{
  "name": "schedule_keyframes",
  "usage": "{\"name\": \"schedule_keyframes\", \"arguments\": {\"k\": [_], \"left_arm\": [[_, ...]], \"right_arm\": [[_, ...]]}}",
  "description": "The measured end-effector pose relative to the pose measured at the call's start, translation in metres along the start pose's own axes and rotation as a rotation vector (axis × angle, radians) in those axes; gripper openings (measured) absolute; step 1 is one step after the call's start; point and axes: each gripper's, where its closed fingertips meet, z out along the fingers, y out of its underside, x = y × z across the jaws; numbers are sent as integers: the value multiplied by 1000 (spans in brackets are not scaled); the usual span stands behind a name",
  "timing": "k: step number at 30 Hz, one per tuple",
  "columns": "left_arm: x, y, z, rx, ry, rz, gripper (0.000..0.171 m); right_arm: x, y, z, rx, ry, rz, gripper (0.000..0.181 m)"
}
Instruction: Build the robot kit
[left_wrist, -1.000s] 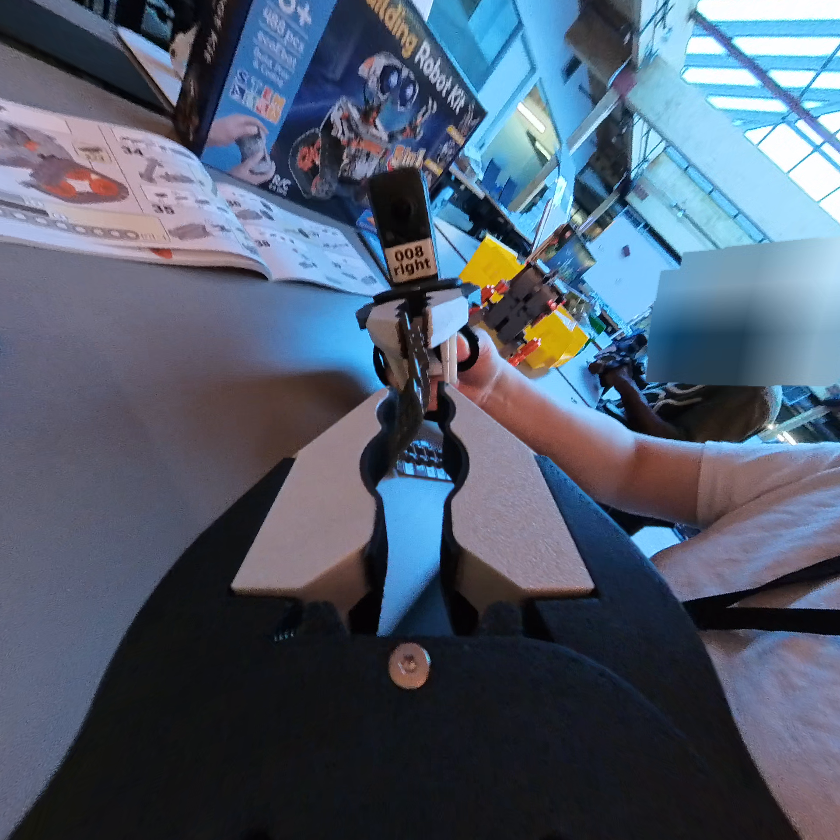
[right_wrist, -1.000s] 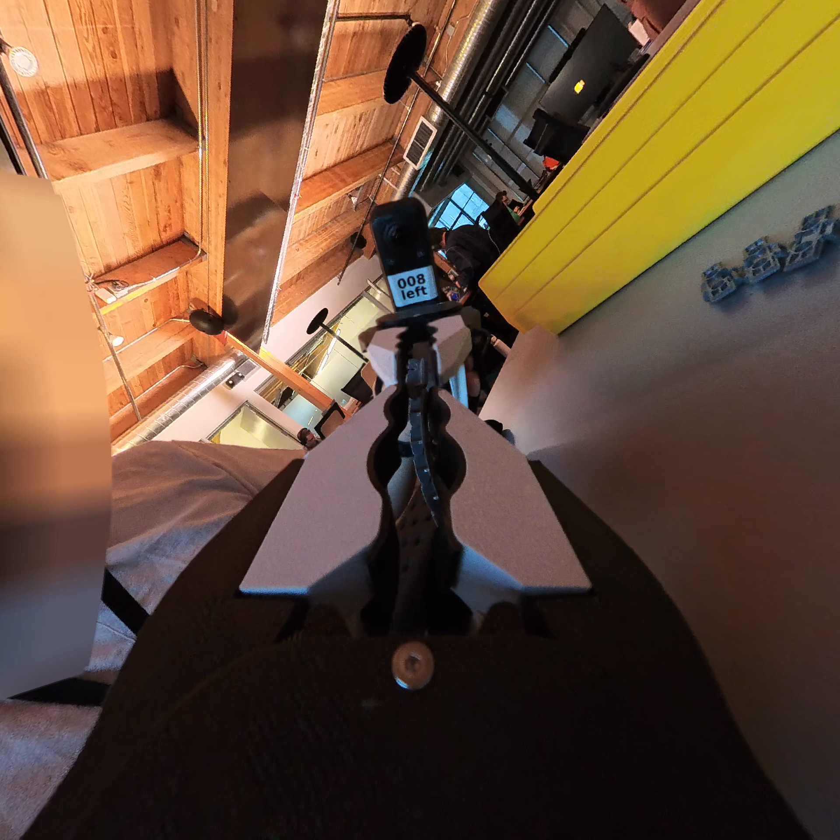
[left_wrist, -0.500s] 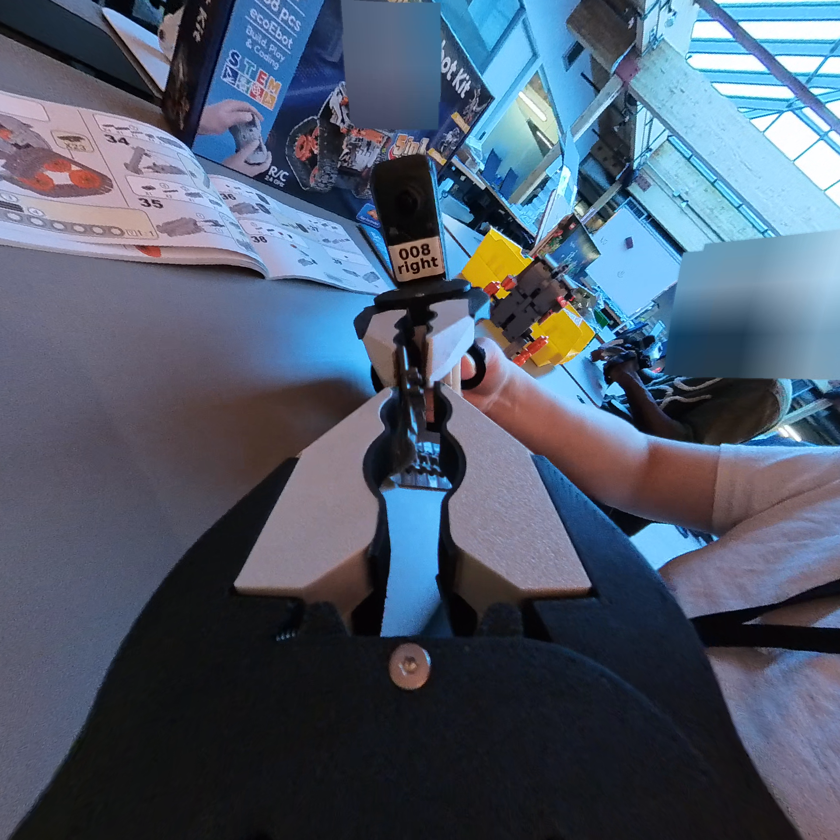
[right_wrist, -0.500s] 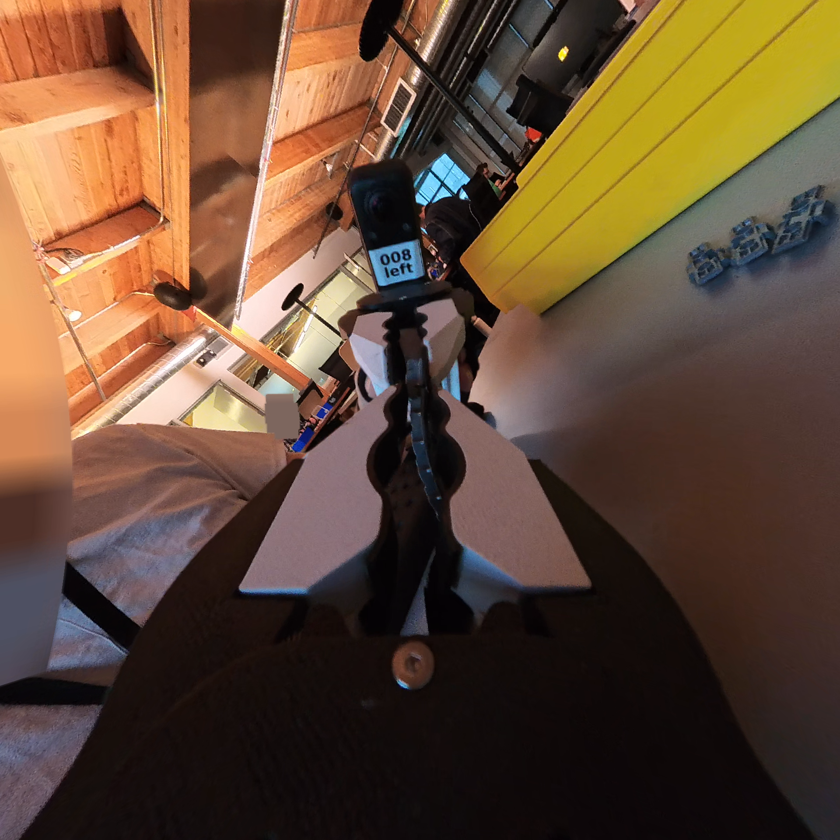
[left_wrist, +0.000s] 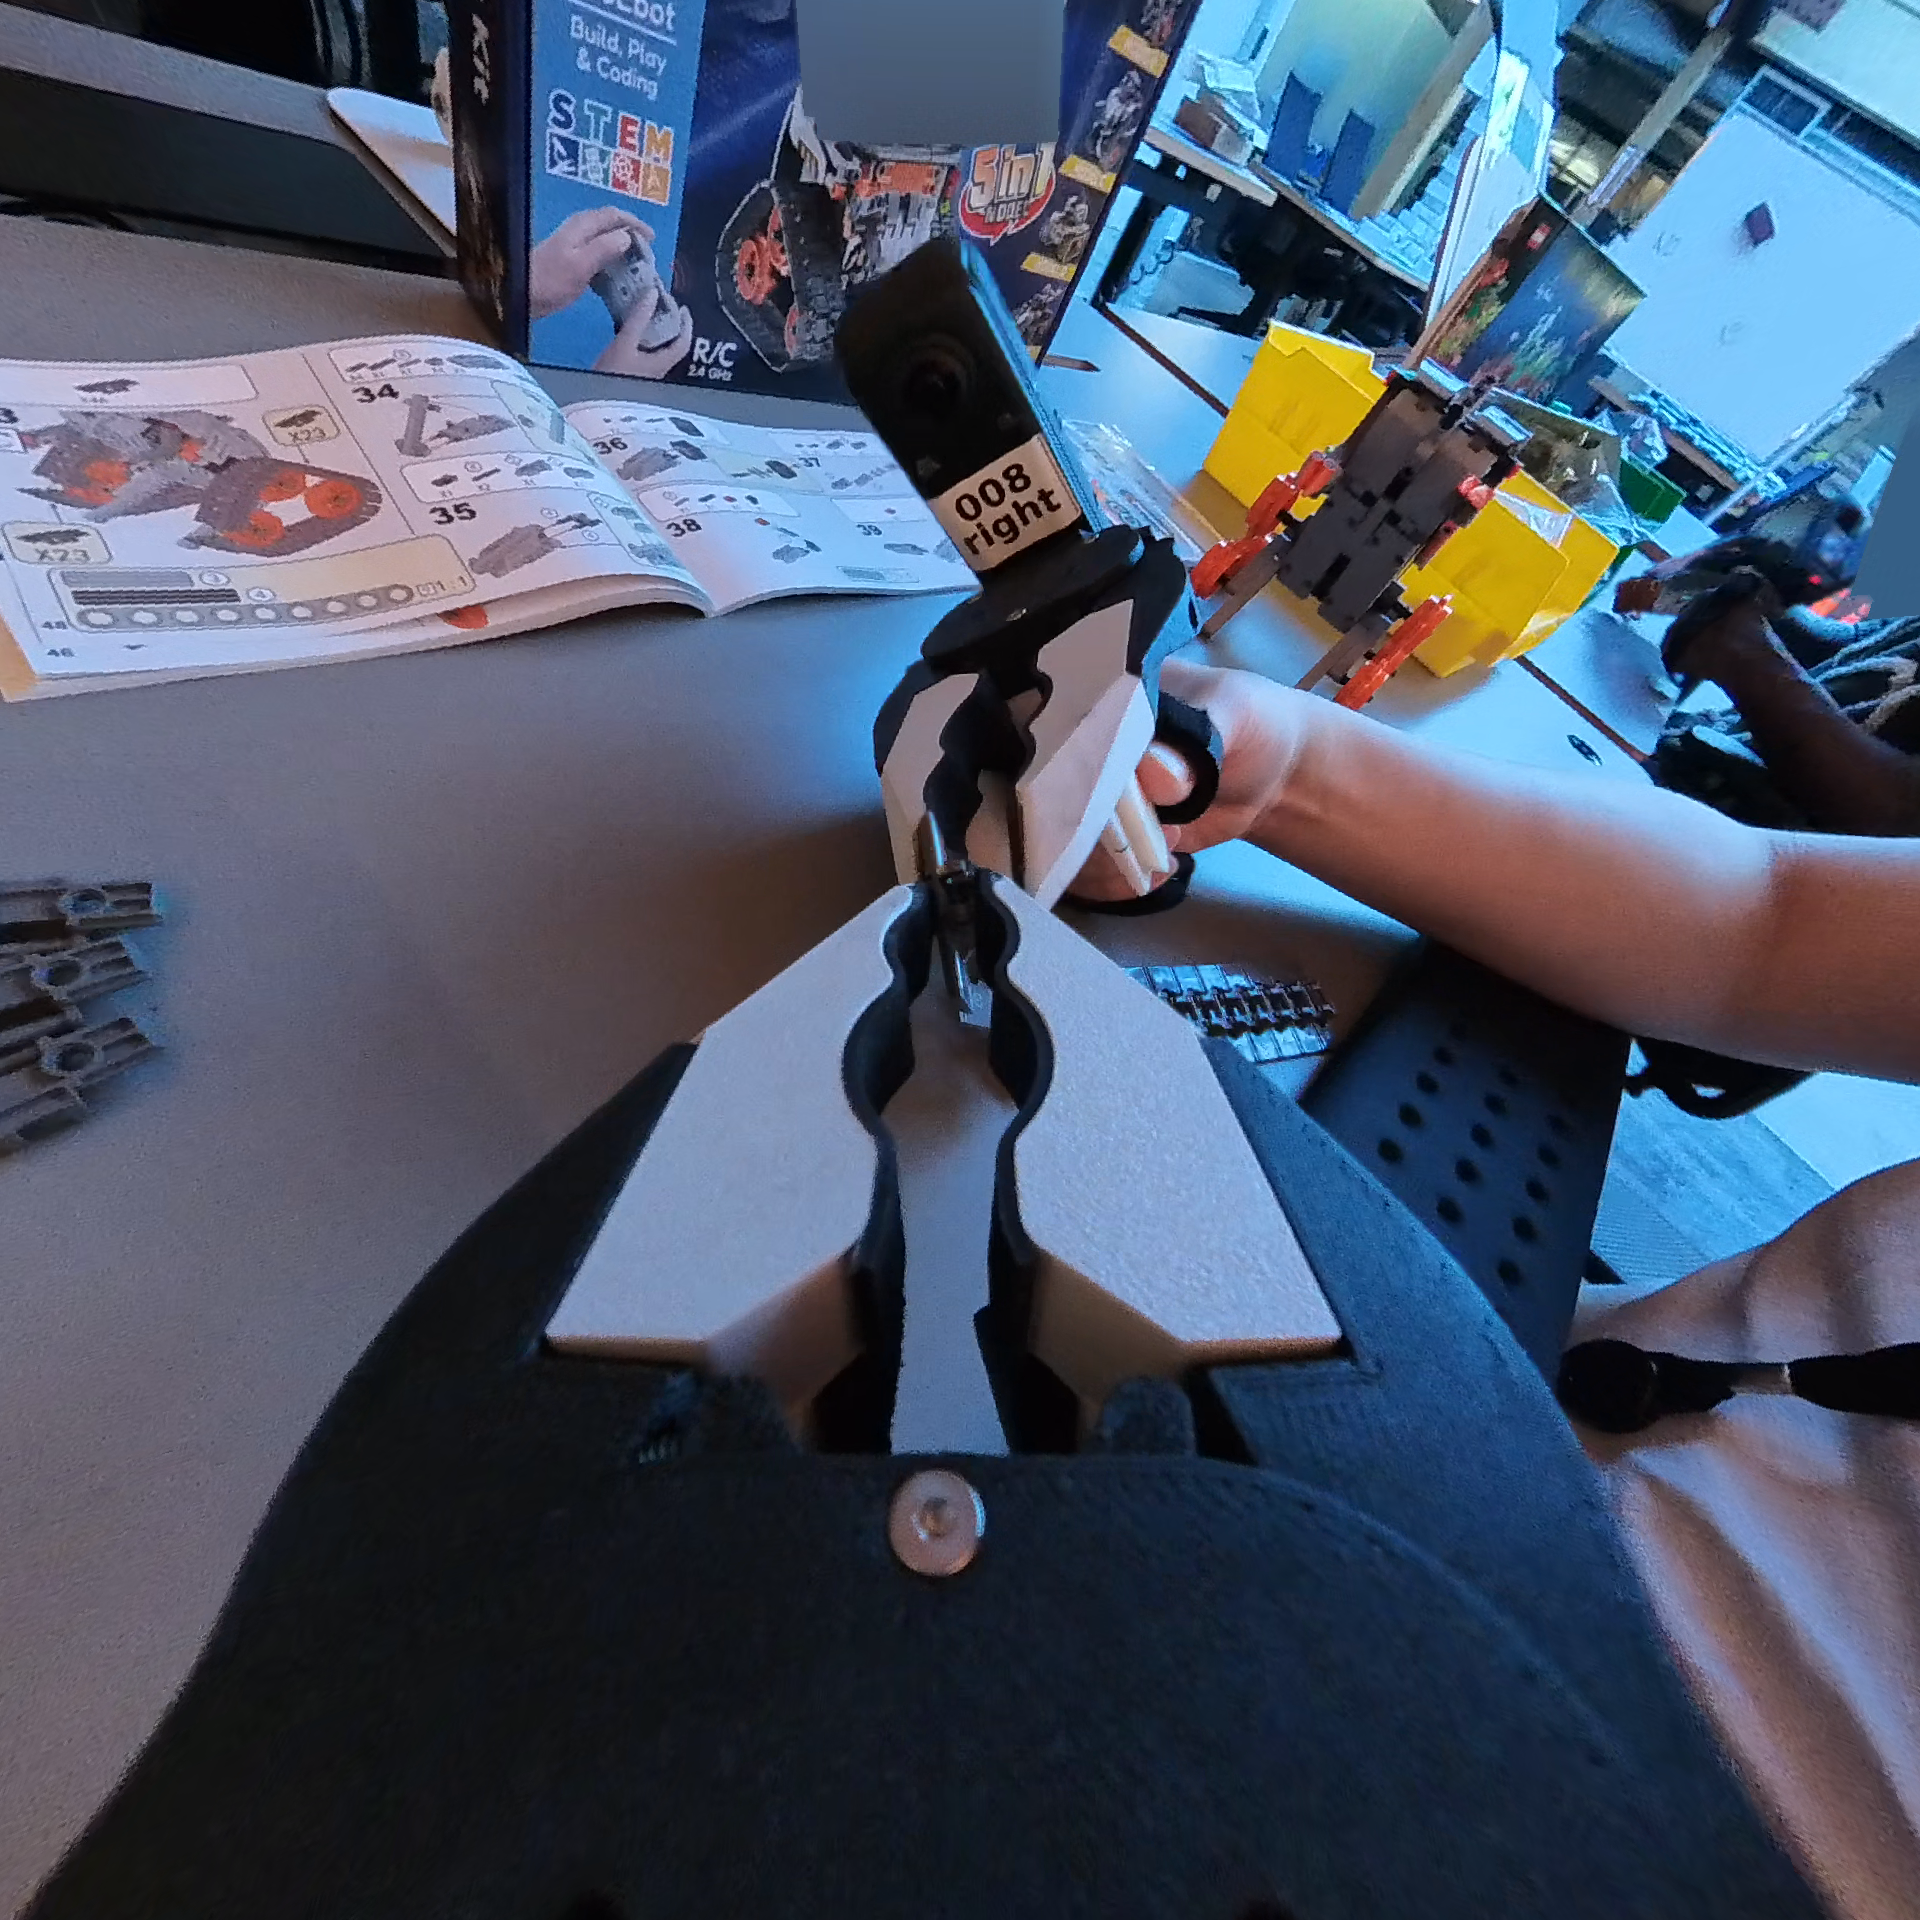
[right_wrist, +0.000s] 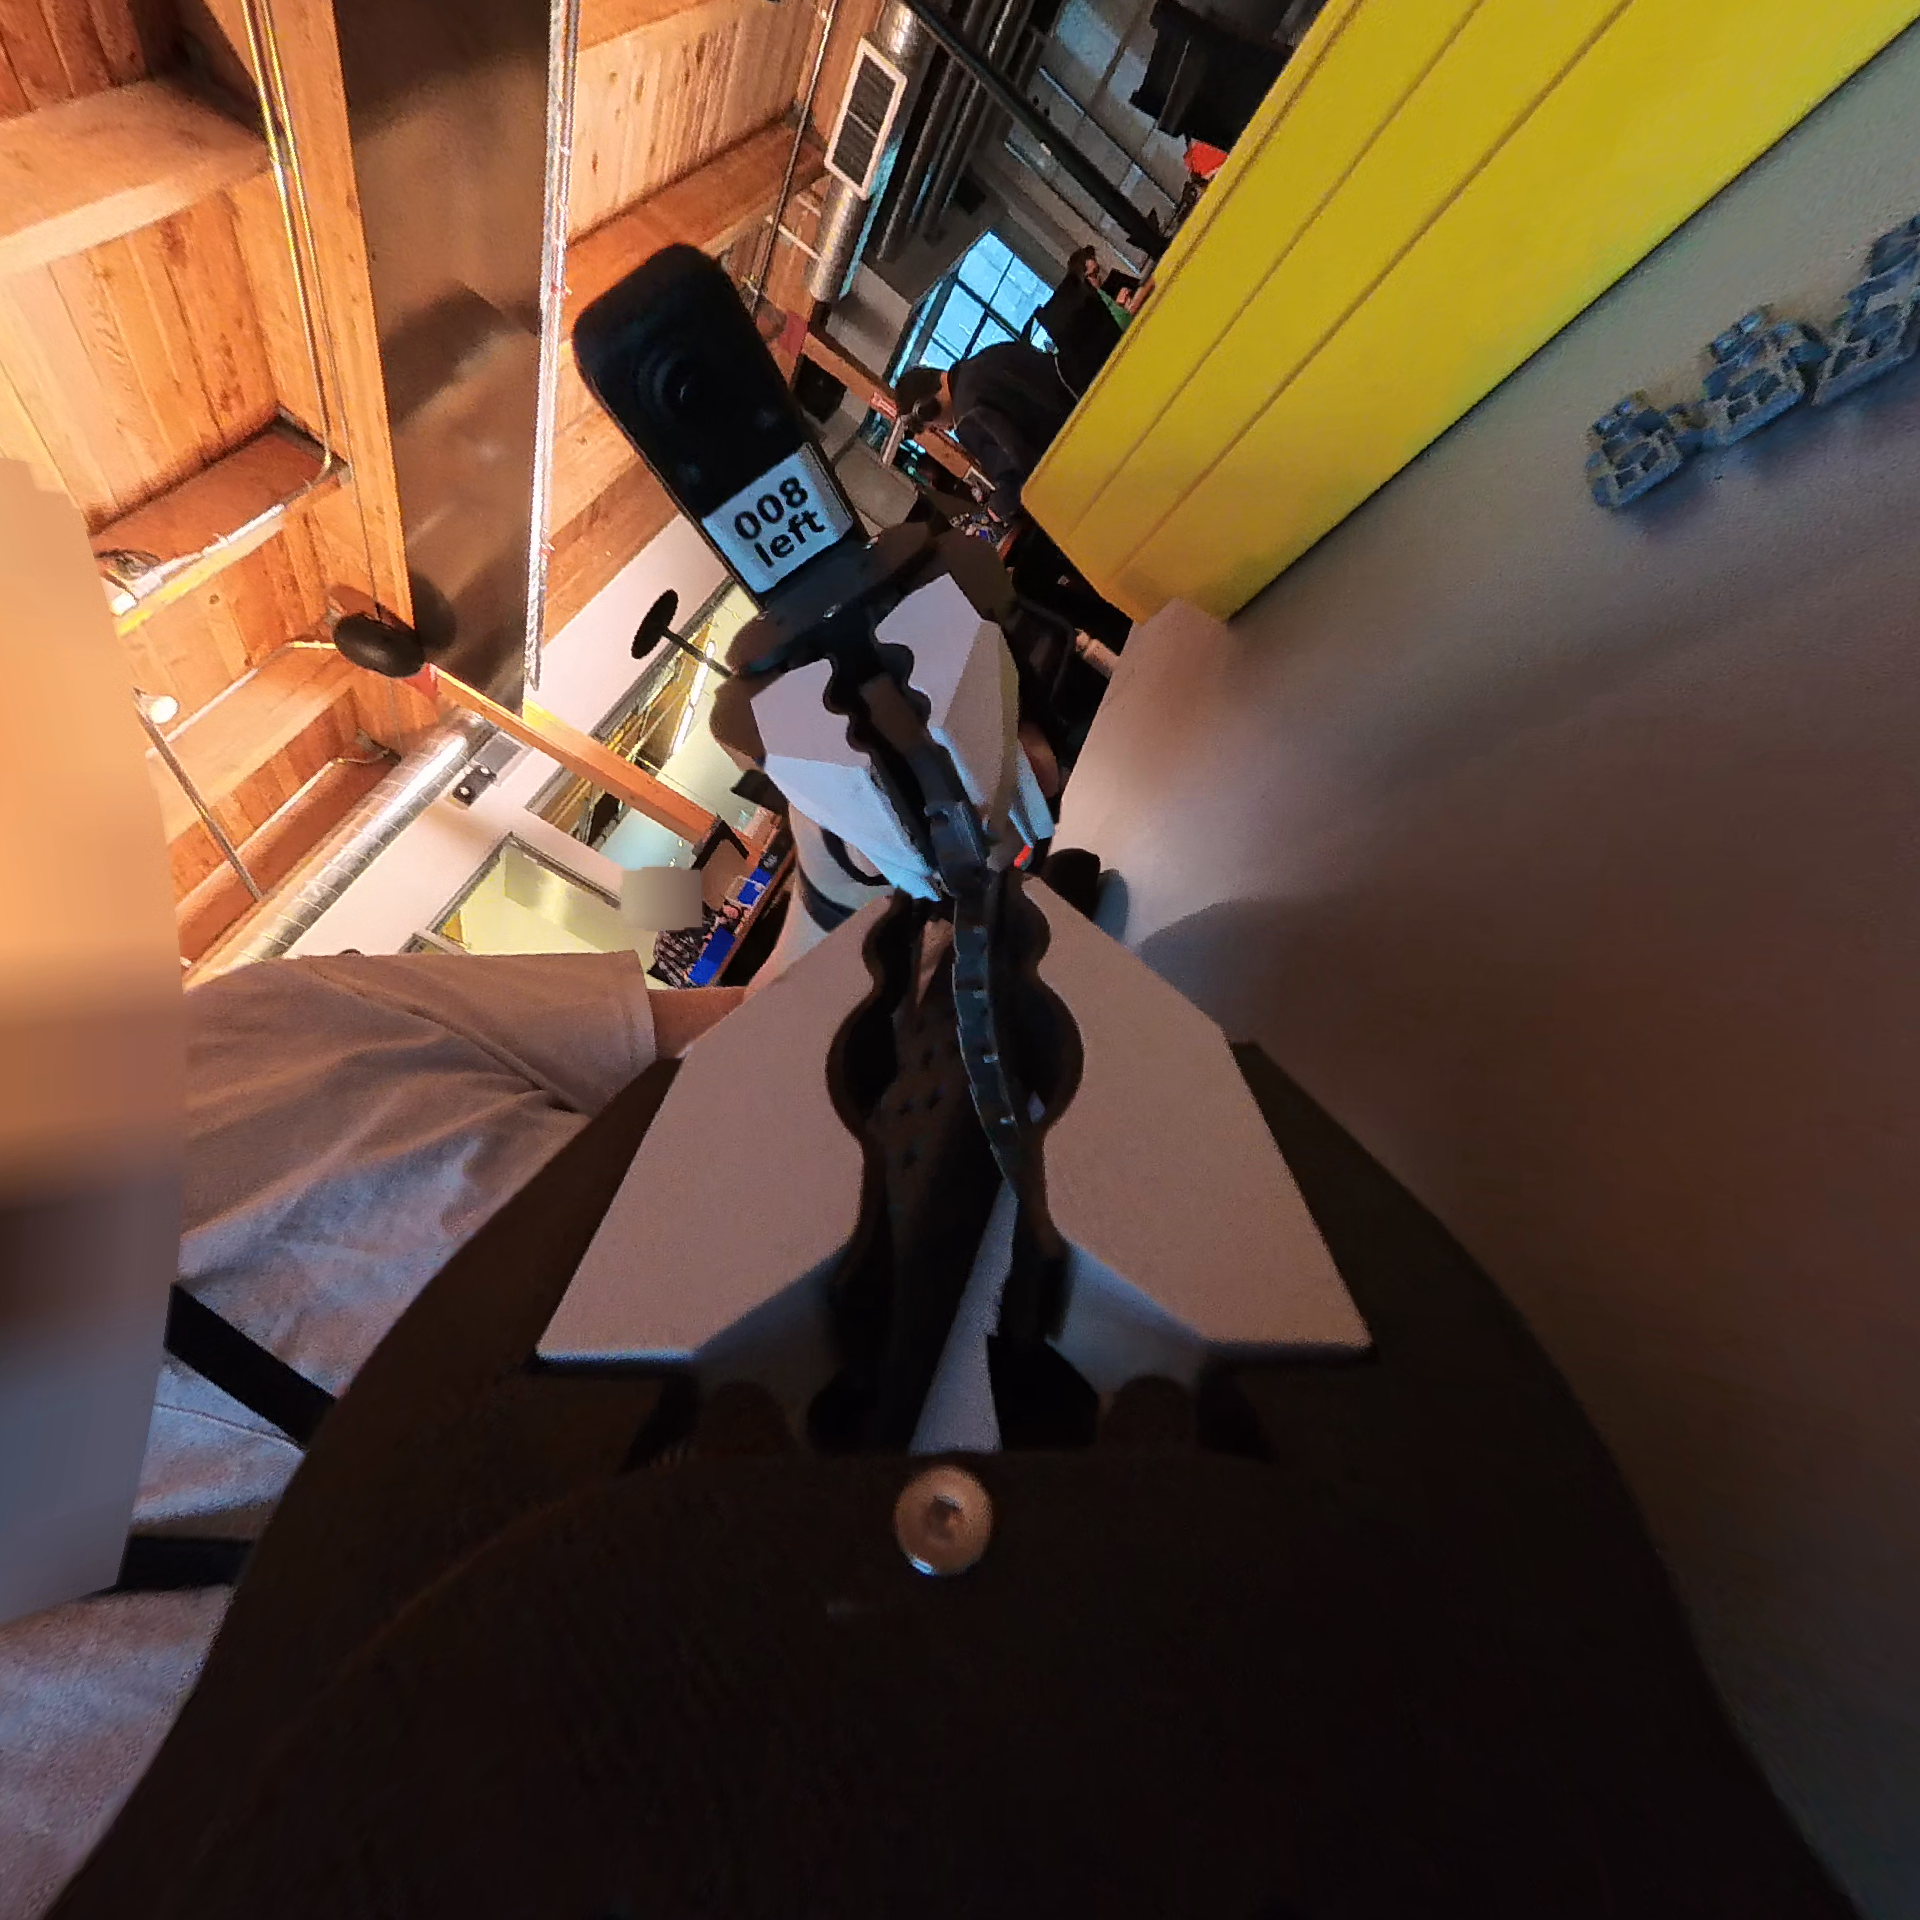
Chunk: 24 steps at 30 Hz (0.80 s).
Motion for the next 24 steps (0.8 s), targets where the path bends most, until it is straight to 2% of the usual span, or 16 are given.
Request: {"name": "schedule_keyframes", "arguments": {"k": [14, 20, 22, 24], "left_arm": [[8, 7, 2, -9, 10, 133, 6], [-1, 11, 5, -34, -47, 156, 6], [1, 9, 5, -26, -31, 151, 6], [0, 9, 5, -27, -36, 159, 6]], "right_arm": [[2, 12, -2, -81, 59, -98, 7], [8, 21, 0, -130, 95, -46, 17], [10, 21, -1, -139, 109, -56, 7], [10, 21, -1, -137, 106, -51, 6]]}}
